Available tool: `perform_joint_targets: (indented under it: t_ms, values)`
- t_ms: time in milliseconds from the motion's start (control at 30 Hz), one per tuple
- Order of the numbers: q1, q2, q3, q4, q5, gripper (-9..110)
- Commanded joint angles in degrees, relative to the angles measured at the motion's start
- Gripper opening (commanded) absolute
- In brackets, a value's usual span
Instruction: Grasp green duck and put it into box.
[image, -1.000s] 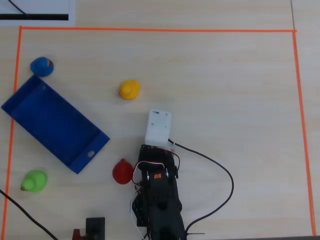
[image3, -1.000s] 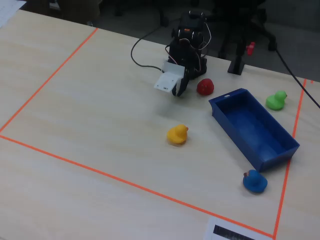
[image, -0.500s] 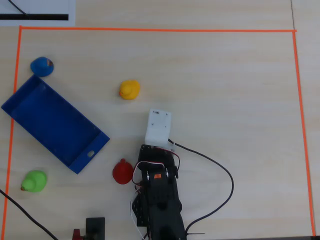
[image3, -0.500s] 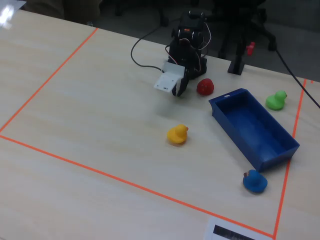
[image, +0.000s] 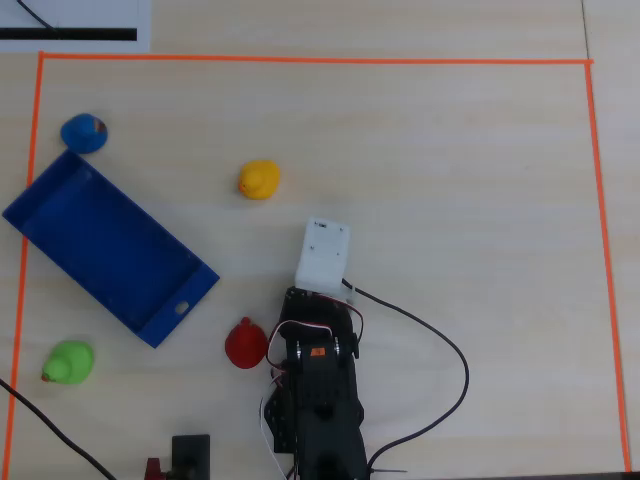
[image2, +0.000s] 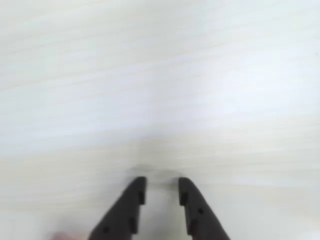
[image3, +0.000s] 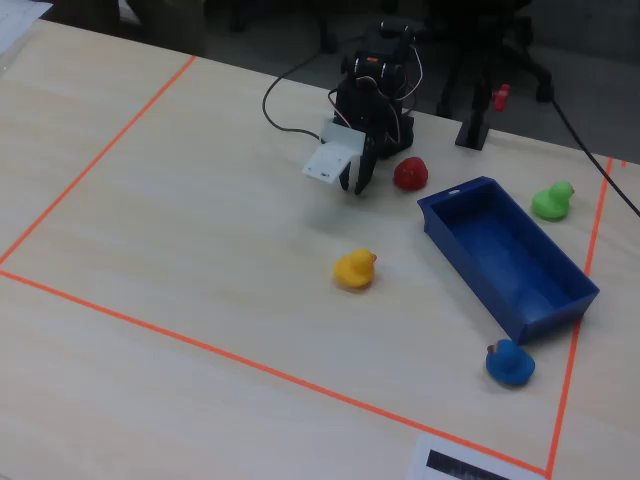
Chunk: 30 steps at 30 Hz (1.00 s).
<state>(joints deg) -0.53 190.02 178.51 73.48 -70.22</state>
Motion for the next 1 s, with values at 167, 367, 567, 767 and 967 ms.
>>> perform_joint_targets:
  t_ms: [167,367,567,767,967]
  values:
    - [0.88,-8.09,-3.25,-6.94,-1.05,11]
    - [-3.08,-35.07,-33.31,4.57,-1.14,26]
    - [-12.66,-46.23,-58.18,14.68,3.96,32]
    - [-25.66,-56.78,-74.44,21.27,11.51,32]
    - [-38.76,-61.96,-80.86,19.69,18.37,34]
